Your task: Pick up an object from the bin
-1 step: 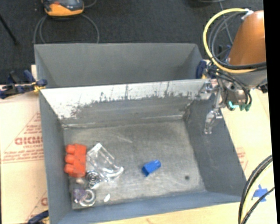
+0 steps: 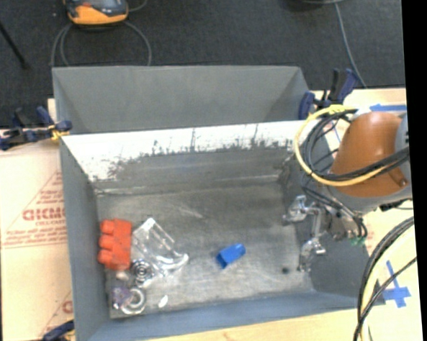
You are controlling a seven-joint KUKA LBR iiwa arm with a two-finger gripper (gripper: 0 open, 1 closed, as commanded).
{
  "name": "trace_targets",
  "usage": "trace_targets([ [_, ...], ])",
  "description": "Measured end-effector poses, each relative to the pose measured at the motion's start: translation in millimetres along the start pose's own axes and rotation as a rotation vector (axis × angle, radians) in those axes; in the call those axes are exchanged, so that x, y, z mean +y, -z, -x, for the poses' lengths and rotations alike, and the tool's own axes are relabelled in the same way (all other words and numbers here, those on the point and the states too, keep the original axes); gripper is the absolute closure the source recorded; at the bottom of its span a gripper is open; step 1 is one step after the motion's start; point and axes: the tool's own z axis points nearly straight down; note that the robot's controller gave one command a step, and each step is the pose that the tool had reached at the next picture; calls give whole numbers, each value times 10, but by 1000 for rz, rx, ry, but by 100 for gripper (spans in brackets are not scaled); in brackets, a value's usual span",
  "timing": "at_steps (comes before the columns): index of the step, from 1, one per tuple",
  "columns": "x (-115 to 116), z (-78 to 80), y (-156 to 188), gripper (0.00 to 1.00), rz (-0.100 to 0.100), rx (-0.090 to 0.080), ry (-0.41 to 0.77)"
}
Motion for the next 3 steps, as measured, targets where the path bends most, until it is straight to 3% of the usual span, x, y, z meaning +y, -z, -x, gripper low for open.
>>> trace_targets([
  [1,-8,43,49,100,-4,-11,4],
  [2,-7,44,49,0,-4,-12,5],
  [3,893,-42,464,0,2,-16,-61],
])
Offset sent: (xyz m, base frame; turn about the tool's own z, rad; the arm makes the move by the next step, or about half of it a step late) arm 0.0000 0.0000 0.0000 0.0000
